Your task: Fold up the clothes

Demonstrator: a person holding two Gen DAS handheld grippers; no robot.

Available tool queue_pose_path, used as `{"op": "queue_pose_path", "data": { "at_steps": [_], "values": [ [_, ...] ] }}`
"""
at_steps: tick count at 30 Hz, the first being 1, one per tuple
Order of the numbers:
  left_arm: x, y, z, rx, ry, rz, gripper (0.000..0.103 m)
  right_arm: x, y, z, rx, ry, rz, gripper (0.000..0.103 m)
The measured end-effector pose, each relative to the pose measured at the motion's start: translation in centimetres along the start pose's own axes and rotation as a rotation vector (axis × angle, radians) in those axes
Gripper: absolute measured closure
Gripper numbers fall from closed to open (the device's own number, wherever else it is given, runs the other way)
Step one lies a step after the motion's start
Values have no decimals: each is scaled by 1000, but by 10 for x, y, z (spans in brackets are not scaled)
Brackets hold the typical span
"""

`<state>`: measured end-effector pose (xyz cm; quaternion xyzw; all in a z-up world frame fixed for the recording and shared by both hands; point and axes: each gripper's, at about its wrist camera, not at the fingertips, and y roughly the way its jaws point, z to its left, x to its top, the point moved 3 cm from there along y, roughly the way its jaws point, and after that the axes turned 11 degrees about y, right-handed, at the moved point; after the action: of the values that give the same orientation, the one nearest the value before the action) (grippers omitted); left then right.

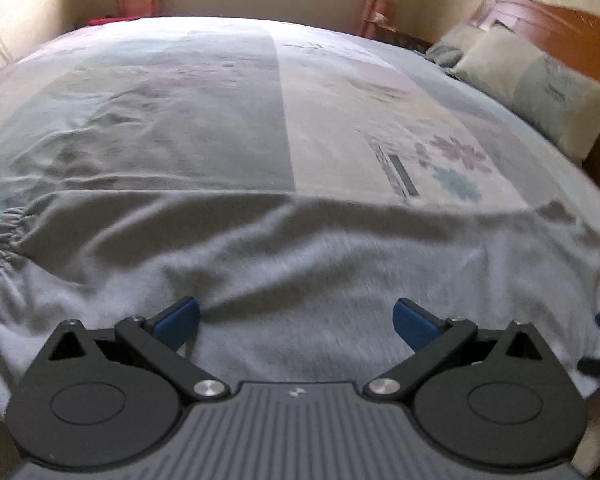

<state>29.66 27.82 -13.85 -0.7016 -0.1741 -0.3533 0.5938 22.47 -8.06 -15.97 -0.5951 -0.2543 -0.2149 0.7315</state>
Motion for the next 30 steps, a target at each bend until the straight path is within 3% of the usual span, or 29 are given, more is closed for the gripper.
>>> {"op": "queue_pose_path", "data": {
  "at_steps": [6,9,13,19,23,30],
  "values": [
    [25,13,41,14,-83,-35,1,-1,0,0,-2,2,-11,0],
    [29,35,68,99,-140,0,1,-1,0,1,-2,1,-9,0],
    [32,21,76,107,-173,-24,1,-1,0,0,0,1,-3,0],
    [-6,-18,60,3,-202,-46,1,-2,-1,1,-2,2,-13,0],
    [-44,-35,56,12,-249,-55,1,-2,0,1,-2,1,-8,0],
    [-60,-77,61,6,-332,-148,1,-2,-1,1,-4,3,-18,0]
  ]
}}
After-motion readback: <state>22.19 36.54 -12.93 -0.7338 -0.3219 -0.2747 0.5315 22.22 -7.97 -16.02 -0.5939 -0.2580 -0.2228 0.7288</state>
